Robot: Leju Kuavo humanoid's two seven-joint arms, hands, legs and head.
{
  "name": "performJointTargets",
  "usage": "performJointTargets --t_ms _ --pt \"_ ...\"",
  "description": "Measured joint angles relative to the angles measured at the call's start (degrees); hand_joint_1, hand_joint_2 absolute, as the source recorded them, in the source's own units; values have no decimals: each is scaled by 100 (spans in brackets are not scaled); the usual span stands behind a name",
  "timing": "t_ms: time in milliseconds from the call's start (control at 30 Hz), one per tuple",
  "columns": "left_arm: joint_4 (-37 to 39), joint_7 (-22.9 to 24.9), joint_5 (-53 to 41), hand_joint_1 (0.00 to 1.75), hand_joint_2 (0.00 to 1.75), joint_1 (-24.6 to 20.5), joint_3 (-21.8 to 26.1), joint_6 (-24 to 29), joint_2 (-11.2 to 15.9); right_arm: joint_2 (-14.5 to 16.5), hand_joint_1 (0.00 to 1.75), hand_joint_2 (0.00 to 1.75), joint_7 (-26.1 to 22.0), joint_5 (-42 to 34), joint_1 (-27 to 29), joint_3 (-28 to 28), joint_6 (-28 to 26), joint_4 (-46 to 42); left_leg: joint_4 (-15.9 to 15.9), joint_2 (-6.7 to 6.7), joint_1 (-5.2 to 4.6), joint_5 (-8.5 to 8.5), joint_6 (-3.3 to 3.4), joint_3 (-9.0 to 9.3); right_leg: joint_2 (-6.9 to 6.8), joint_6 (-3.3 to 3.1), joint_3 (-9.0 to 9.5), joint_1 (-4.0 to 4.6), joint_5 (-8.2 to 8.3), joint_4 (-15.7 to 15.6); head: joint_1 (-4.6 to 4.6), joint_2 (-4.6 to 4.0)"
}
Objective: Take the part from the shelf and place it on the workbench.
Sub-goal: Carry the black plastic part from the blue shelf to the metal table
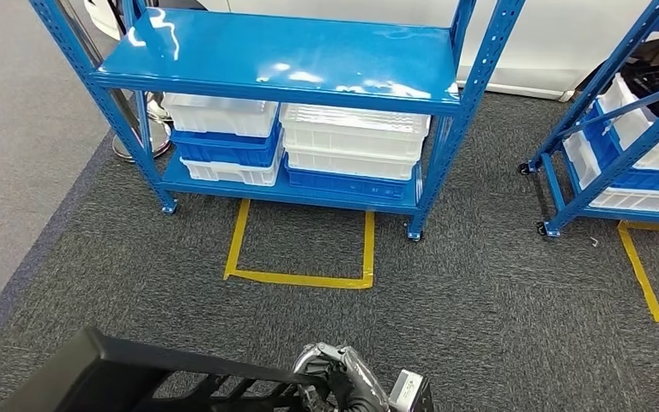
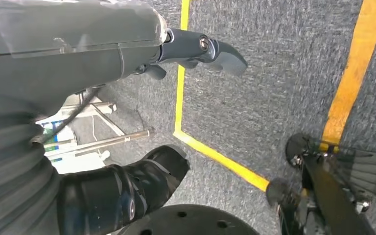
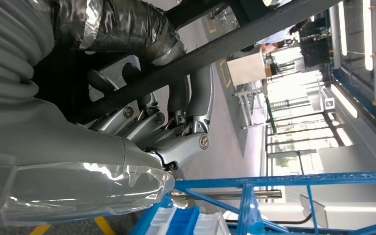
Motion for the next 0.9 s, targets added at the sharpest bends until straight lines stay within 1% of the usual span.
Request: performJointTargets --t_ms 33,67,100,133,167,200,233,267,300,333,367,400,433,467,500,533,567,633,667,700,733,800,833,867,900 --pt "0 1 -2 0 175 -2 -12 -2 -13 -3 175 175 -2 -1 -1 0 0 -20 9 5 8 17 -25 -12 -3 -41 142 25 -36 -245 -1 0" --pt "0 1 -4 0 175 -4 -23 -2 -21 -5 175 175 -4 -2 -1 0 0 -35 2 11 19 41 -57 -20 -7 -59 199 43 -65 -358 2 0" --pt "1 1 -5 0 175 -4 -33 -2 -20 -5 175 175 -7 -2 3 0 0 -47 -11 13 23 70 -91 -20 -9 -67 222 44 -40 -455 3 0" --pt "1 1 -7 0 175 -8 -45 -2 -19 -7 175 175 -8 -2 4 0 0 -51 -12 8 25 66 -125 -36 -10 -71 248 23 -16 -554 2 0" --pt "1 1 -7 0 175 -11 -56 -1 -18 -7 175 175 -8 -2 6 1 0 -56 31 -1 25 11 -160 -68 -8 -77 273 -6 15 -662 1 0" --pt "1 1 -8 0 175 -14 -69 -1 -16 -8 175 175 -9 -3 7 2 1 -61 185 -12 29 -121 -198 -138 -10 -80 291 -42 43 -762 -3 0" --pt "1 1 -8 0 175 -16 -81 -1 -16 -8 175 175 -9 -3 7 3 1 -63 454 -22 54 -312 -241 -251 -13 -73 294 -64 59 -816 -4 0" --pt "1 1 -8 0 175 -11 -90 -2 -17 -8 175 175 -9 -4 11 4 1 -67 799 -25 83 -505 -288 -379 -18 -76 269 -75 77 -816 -6 0" --pt "1 1 -8 0 175 -4 -97 -2 -17 -9 175 175 -9 -4 13 4 1 -69 1138 -26 120 -647 -335 -499 -29 -73 243 -87 84 -794 -6 0" --pt "2 1 -8 0 175 2 -101 -2 -15 -9 175 175 -9 -4 16 4 0 -69 1346 -25 159 -686 -386 -562 -36 -65 219 -102 82 -765 -6 0" --pt "2 1 -8 0 175 7 -104 0 -11 -10 175 175 -8 -4 18 4 0 -69 1359 -23 202 -613 -441 -537 -40 -48 195 -124 74 -727 -7 0" --pt "3 1 -9 0 175 9 -107 3 -5 -10 175 175 -8 -4 19 5 0 -69 1166 -22 246 -451 -497 -419 -41 -19 169 -155 57 -678 -7 0" --pt "3 1 -9 0 175 8 -108 5 1 -10 175 175 -8 -4 19 5 0 -69 819 -21 289 -279 -562 -238 -40 28 140 -188 29 -614 -7 0" --pt "3 1 -10 0 175 7 -110 6 0 -10 175 175 -8 -4 19 6 0 -71 496 -29 303 -171 -609 -50 -36 82 102 -214 2 -547 -16 0" --pt "3 1 -12 0 175 4 -112 5 0 -10 175 175 -9 -4 19 7 1 -72 266 -45 303 -114 -613 72 -31 136 66 -223 -23 -486 -23 0" --pt "3 2 -14 0 175 3 -114 4 -2 -10 175 175 -9 -4 19 8 1 -77 143 -61 294 -129 -588 131 -26 182 36 -213 -36 -430 -31 0" --pt "3 4 -22 0 175 3 -116 2 -5 -10 175 175 -9 -4 19 8 0 -81 147 -77 276 -161 -527 131 -21 213 14 -198 -36 -401 -37 0" --pt "3 14 -43 0 175 3 -121 1 -1 -14 175 175 -9 -6 22 9 -2 -87 146 -79 277 -169 -396 95 -18 259 -6 -195 -36 -360 -34 0" --pt "3 22 -55 0 175 2 -126 1 0 -16 175 175 -10 -6 23 9 -2 -90 146 -74 274 -157 -340 82 -17 274 -32 -208 -88 -304 -34 0" --pt "3 31 -62 0 175 2 -134 1 1 -19 175 175 -13 -3 25 9 -4 -95 140 -66 268 -139 -288 65 -16 284 -96 -219 -202 -161 -35 0" --pt "3 41 -67 0 175 2 -144 1 2 -20 175 175 -20 8 26 9 -12 -99 134 -58 259 -119 -240 42 -15 287 -207 -221 -376 91 -34 0" --pt "3 54 -73 0 175 1 -178 0 4 -27 175 175 -47 74 27 9 -57 -105 137 -50 222 -87 -178 -14 -10 269 -529 -202 -772 835 -34 0" --pt "3 60 -75 0 175 2 -201 -1 4 -31 175 175 -61 128 29 9 -91 -105 139 -48 200 -74 -159 -35 -8 254 -654 -190 -879 1136 -35 0" --pt "3 64 -75 0 175 4 -226 -1 4 -36 175 175 -72 189 31 9 -128 -106 140 -64 178 -64 -146 -49 -3 227 -686 -175 -870 1250 -36 0" --pt "4 71 -74 0 175 5 -248 -1 4 -40 175 175 -79 253 34 9 -171 -112 141 -84 159 -57 -139 -55 6 189 -607 -159 -750 1133 -35 0"
